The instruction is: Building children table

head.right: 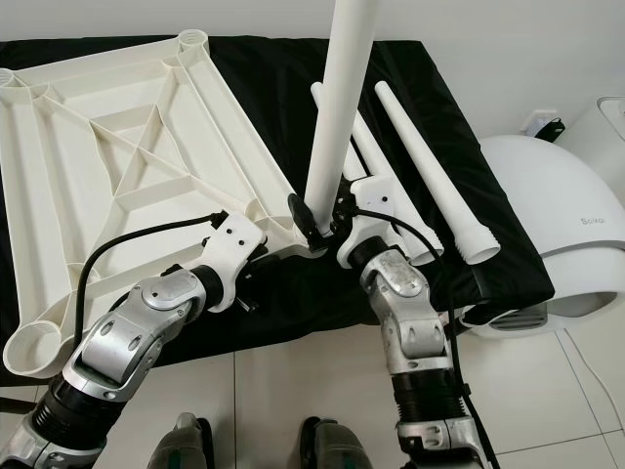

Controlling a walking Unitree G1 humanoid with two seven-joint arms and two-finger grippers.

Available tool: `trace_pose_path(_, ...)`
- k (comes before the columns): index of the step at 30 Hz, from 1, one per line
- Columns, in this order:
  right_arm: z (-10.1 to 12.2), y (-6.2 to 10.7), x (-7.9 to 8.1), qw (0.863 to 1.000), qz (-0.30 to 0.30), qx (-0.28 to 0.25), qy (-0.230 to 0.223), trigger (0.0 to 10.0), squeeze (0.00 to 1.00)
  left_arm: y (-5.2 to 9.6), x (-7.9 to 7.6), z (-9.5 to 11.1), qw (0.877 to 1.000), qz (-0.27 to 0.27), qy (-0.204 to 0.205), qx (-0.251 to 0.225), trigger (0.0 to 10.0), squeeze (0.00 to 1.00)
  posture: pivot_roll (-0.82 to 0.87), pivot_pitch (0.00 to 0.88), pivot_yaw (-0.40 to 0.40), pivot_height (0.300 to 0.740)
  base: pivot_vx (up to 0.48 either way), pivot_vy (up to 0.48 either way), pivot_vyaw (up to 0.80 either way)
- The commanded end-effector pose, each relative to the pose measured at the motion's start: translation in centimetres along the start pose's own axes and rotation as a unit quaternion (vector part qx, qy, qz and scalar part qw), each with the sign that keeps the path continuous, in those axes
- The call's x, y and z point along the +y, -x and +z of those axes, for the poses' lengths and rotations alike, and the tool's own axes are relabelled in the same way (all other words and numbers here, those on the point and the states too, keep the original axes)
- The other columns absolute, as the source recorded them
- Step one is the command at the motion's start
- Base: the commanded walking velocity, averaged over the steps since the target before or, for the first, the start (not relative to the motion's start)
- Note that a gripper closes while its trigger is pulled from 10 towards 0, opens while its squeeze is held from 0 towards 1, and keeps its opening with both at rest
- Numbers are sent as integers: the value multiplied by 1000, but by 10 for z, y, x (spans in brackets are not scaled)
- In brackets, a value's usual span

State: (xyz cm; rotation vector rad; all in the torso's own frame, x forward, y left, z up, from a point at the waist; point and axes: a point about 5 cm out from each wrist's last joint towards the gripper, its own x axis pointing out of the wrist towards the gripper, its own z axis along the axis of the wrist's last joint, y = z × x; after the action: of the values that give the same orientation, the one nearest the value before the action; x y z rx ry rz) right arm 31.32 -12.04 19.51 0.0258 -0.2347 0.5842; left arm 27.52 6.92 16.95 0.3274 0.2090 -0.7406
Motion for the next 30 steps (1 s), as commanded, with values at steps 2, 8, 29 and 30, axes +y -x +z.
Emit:
trace_pose_path(2, 2, 3, -6, 999, 45, -8, -3, 10000, 1000, -2, -7, 6, 999, -29, -6, -14, 10000, 0, 51, 179, -65, 740, 0, 0, 0)
trace_pose_path(8, 1, 2, -13, 994, 106, 5, 4, 10000, 0, -2, -7, 7, 999, -30, -6, -16, 10000, 0, 51, 174, -62, 740, 0, 0, 0)
trace_pose_path(29, -17, -17, -41, 956, 279, 77, 37, 10000, 0, -3, -9, 8, 999, -30, -9, -18, 10000, 0, 71, 143, -58, 740, 0, 0, 0)
trace_pose_path(30, -17, -20, -42, 955, 284, 79, 39, 10000, 0, -4, -9, 8, 999, -30, -10, -19, 10000, 0, 72, 140, -58, 740, 0, 0, 0)
